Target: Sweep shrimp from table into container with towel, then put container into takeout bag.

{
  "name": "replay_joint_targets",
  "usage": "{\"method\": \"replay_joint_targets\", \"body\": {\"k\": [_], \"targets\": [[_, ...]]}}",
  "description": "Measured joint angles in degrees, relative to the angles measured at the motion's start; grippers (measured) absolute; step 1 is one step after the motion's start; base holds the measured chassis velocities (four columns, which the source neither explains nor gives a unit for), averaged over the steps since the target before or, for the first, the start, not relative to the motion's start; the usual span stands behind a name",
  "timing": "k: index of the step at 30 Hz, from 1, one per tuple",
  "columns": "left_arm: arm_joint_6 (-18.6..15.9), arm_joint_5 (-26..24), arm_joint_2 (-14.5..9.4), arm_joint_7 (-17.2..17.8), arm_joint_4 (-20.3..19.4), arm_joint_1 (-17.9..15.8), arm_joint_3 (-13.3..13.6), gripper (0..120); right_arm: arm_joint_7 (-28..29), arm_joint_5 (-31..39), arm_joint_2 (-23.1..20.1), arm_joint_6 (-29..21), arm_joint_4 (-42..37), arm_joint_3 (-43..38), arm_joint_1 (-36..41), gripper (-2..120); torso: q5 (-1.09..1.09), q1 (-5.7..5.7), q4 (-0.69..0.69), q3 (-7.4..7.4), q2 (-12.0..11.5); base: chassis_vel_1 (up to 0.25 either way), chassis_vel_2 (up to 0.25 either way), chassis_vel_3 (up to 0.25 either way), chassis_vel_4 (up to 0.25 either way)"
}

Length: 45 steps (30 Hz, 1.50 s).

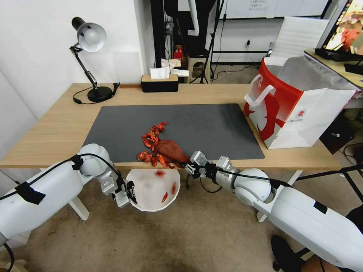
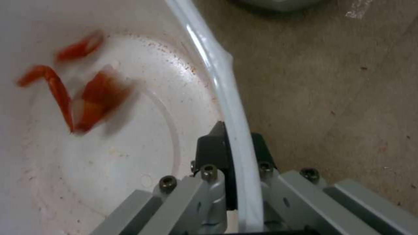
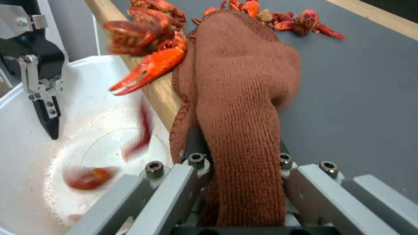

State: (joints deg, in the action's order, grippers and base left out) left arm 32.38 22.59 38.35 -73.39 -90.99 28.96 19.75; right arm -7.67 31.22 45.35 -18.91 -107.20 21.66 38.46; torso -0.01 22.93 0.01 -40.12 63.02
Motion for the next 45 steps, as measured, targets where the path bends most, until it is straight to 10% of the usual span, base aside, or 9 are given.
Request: {"method": "replay_joint_targets", "body": {"k": [45], "targets": [[0.07,-0.18,-1.41,-0.01,-0.48,1.06,-1.45,0,0.72,0.51,-1.35,-0.48,-6.19,0.23,2.97,9,0.01,-0.01,-0.01,0.01,0.00,0.000,0.000,0.000,0.000]]}}
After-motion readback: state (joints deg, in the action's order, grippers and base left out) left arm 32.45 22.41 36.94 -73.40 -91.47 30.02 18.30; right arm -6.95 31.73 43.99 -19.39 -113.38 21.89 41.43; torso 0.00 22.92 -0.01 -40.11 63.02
